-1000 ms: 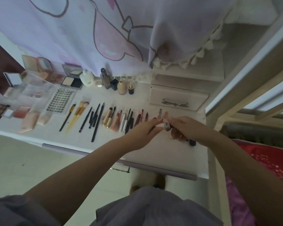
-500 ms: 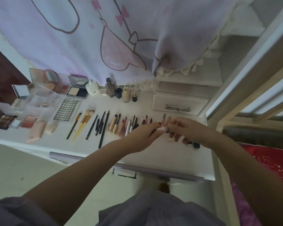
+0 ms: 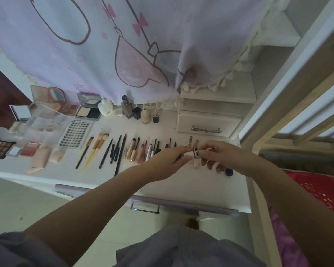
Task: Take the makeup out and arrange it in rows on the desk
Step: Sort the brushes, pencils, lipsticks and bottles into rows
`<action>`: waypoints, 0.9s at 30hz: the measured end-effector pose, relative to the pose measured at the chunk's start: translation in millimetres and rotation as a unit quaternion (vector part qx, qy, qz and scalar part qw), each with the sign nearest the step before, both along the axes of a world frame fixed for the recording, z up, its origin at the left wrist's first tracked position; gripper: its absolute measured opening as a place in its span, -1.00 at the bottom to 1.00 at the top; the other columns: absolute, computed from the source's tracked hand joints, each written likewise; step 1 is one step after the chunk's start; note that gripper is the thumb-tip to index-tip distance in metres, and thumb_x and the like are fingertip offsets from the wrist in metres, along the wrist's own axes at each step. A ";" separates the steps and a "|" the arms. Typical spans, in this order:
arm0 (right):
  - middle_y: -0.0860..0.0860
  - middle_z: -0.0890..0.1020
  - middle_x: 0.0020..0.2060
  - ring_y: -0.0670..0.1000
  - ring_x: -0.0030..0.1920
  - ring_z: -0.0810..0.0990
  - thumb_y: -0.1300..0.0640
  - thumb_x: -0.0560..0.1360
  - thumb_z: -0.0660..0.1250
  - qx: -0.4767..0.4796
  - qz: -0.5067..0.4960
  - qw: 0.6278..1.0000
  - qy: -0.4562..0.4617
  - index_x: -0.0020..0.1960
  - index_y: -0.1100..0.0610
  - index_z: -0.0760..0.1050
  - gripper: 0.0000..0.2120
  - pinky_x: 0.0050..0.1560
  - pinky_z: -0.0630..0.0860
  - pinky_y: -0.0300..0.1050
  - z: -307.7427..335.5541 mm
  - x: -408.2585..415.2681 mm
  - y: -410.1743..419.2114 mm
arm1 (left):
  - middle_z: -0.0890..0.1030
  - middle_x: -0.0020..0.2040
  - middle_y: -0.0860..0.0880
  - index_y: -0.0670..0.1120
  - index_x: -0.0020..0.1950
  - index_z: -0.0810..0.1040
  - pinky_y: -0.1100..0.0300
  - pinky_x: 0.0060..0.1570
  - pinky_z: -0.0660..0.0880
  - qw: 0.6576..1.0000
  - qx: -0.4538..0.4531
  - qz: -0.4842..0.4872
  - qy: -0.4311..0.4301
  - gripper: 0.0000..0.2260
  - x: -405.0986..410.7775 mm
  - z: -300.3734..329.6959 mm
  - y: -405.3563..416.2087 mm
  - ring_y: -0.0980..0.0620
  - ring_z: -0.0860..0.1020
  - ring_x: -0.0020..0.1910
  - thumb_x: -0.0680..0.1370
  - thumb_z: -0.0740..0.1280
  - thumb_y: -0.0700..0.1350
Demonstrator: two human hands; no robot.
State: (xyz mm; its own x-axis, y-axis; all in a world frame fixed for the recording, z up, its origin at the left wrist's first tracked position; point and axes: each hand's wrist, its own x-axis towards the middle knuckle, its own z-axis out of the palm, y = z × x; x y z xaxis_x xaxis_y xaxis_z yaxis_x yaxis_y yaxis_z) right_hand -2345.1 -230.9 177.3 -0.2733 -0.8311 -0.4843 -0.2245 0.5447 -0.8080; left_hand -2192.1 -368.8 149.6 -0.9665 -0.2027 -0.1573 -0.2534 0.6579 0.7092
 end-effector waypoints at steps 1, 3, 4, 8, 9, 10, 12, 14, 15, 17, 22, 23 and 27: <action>-0.12 0.64 -0.35 -0.16 -0.36 0.55 -0.11 0.54 0.21 0.006 -0.008 1.000 0.000 -0.04 0.00 0.52 -0.79 -0.34 0.46 -0.25 0.5 -0.2 0.0 | 0.45 -0.29 0.12 -0.02 0.13 0.44 0.22 -0.26 0.38 1.000 0.000 0.000 0.001 -0.82 -0.2 0.0 0.0 0.15 0.43 -0.32 0.63 0.13 0.00; -0.10 0.62 -0.37 -0.12 -0.37 0.52 -0.11 0.56 0.18 0.007 -0.007 1.000 0.007 -0.07 0.02 0.51 -0.76 -0.34 0.44 -0.24 0.8 -0.8 0.8 | 0.45 -0.29 0.12 -0.03 0.15 0.45 0.24 -0.26 0.38 1.000 -0.002 -0.003 0.005 -0.80 -0.5 0.4 0.4 0.18 0.43 -0.31 0.62 0.13 0.01; -0.10 0.61 -0.36 -0.13 -0.36 0.51 -0.05 0.57 0.20 -0.003 0.004 1.000 0.007 -0.07 0.01 0.51 -0.82 -0.35 0.44 -0.25 0.3 -1.2 1.4 | 0.45 -0.29 0.12 -0.04 0.15 0.45 0.23 -0.26 0.38 1.000 0.000 -0.003 0.004 -0.80 -0.5 0.6 0.6 0.18 0.43 -0.31 0.62 0.13 0.01; -0.11 0.65 -0.30 -0.17 -0.34 0.56 -0.11 0.51 0.27 -0.009 -0.002 1.000 -0.006 -0.03 -0.05 0.50 -0.84 -0.34 0.48 -0.27 1.7 -1.0 2.2 | 0.46 -0.28 0.10 -0.04 0.16 0.45 0.15 -0.22 0.41 1.000 0.007 -0.003 -0.001 -0.79 -0.6 1.8 -0.1 0.09 0.46 -0.29 0.63 0.12 0.01; -0.10 0.64 -0.33 -0.16 -0.36 0.55 -0.22 0.45 0.23 -0.002 -0.011 1.000 -0.009 -0.05 -0.02 0.51 -0.71 -0.35 0.47 -0.26 2.2 -0.5 1.8 | 0.47 -0.27 0.09 -0.05 0.16 0.44 0.14 -0.20 0.43 1.000 0.008 -0.003 -0.003 -0.78 -0.9 2.4 -0.2 0.07 0.47 -0.28 0.63 0.12 0.01; -0.10 0.63 -0.36 -0.15 -0.38 0.53 -0.29 0.41 0.19 0.004 -0.018 1.000 -0.009 -0.08 0.01 0.51 -0.61 -0.35 0.45 -0.26 2.5 -0.3 1.5 | 0.48 -0.27 0.08 -0.05 0.16 0.44 0.12 -0.20 0.44 1.000 0.007 -0.005 -0.004 -0.78 -1.4 2.9 -0.1 0.05 0.48 -0.27 0.63 0.12 0.01; -0.12 0.61 -0.37 -0.17 -0.40 0.51 -0.22 0.47 0.21 -0.002 -0.010 1.000 -0.001 -0.10 0.02 0.51 -0.69 -0.36 0.45 -0.27 0.8 -1.5 1.2 | 0.48 -0.27 0.07 -0.06 0.14 0.45 0.11 -0.20 0.44 1.000 -0.001 -0.009 -0.006 -0.78 -1.8 3.9 0.4 0.04 0.49 -0.26 0.63 0.12 0.02; -0.11 0.63 -0.31 -0.19 -0.35 0.55 -0.02 0.54 0.28 -0.009 -0.004 1.000 -0.004 -0.04 -0.02 0.51 -0.90 -0.33 0.47 -0.26 -1.6 -4.3 1.2 | 0.47 -0.27 0.08 -0.04 0.14 0.44 0.10 -0.20 0.45 1.000 0.001 -0.010 -0.007 -0.79 -1.5 3.6 0.4 0.05 0.48 -0.27 0.63 0.12 0.01; -0.11 0.65 -0.29 -0.18 -0.33 0.57 0.00 0.53 0.29 -0.008 -0.007 1.000 -0.006 -0.02 -0.03 0.51 -0.92 -0.31 0.48 -0.25 -2.3 -4.8 0.9 | 0.47 -0.27 0.08 -0.03 0.14 0.44 0.08 -0.19 0.46 1.000 0.004 -0.011 -0.007 -0.80 -1.1 3.2 0.4 0.04 0.48 -0.27 0.63 0.12 0.01; -0.11 0.65 -0.32 -0.17 -0.35 0.56 -0.10 0.53 0.25 0.005 -0.018 1.000 -0.001 -0.05 -0.01 0.52 -0.82 -0.32 0.48 -0.24 -3.3 -4.4 0.1 | 0.48 -0.27 0.06 -0.03 0.16 0.44 0.08 -0.19 0.47 1.000 0.003 -0.009 -0.008 -0.79 -1.0 2.4 0.4 0.02 0.49 -0.26 0.63 0.12 0.01; -0.12 0.65 -0.30 -0.21 -0.35 0.57 0.03 0.54 0.27 -0.004 -0.008 1.000 0.019 -0.06 -0.05 0.50 -0.95 -0.36 0.47 -0.32 -8.0 -4.8 0.3 | 0.50 -0.25 0.05 -0.04 0.12 0.44 0.13 -0.19 0.45 1.000 -0.005 -0.014 -0.010 -0.80 -0.7 -0.7 0.0 0.02 0.51 -0.24 0.62 0.12 0.02; -0.13 0.66 -0.25 -0.22 -0.32 0.59 0.04 0.53 0.31 -0.007 -0.010 1.000 0.014 -0.05 -0.07 0.50 -0.97 -0.34 0.48 -0.32 -7.9 -5.2 0.2 | 0.49 -0.25 0.06 -0.04 0.10 0.44 0.16 -0.20 0.45 1.000 -0.005 -0.015 -0.011 -0.81 -0.3 -2.0 -0.3 0.03 0.50 -0.24 0.62 0.12 0.02; -0.13 0.66 -0.32 -0.20 -0.37 0.57 -0.17 0.52 0.20 0.023 -0.012 1.000 0.008 -0.07 0.02 0.54 -0.71 -0.30 0.47 -0.26 -4.3 -3.6 0.2 | 0.50 -0.24 0.06 -0.06 0.16 0.44 0.17 -0.20 0.46 1.000 -0.006 -0.009 -0.009 -0.76 -1.1 -4.5 0.2 0.04 0.52 -0.23 0.62 0.11 0.04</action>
